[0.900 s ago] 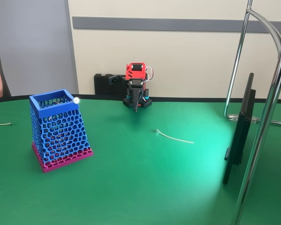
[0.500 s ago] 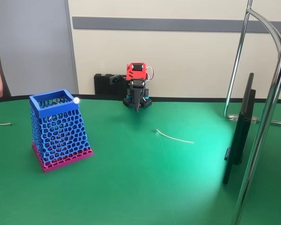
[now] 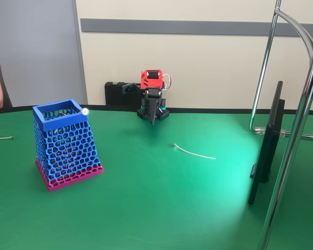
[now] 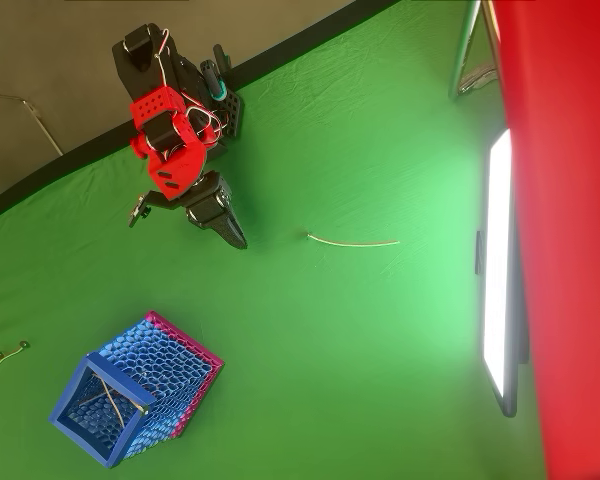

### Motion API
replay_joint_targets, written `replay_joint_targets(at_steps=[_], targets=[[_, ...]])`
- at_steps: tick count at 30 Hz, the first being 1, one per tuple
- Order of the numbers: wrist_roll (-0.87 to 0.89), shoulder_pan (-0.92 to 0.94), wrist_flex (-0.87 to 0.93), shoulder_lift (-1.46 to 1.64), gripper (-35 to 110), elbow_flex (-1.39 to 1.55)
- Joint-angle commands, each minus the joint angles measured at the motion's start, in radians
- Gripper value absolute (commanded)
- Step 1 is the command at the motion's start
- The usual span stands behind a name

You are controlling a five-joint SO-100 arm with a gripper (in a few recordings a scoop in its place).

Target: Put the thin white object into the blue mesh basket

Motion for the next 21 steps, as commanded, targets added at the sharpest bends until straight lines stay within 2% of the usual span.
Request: replay_joint_targets(at_steps=[1,9,21], targets=[[0.025,-0.006,-0.017,-0.023,1,-0.02],[0.095,-0.046,-0.012,-0.16,1,-0.124],[0.31,-0.123,0.078,-0.623,1,-0.466]])
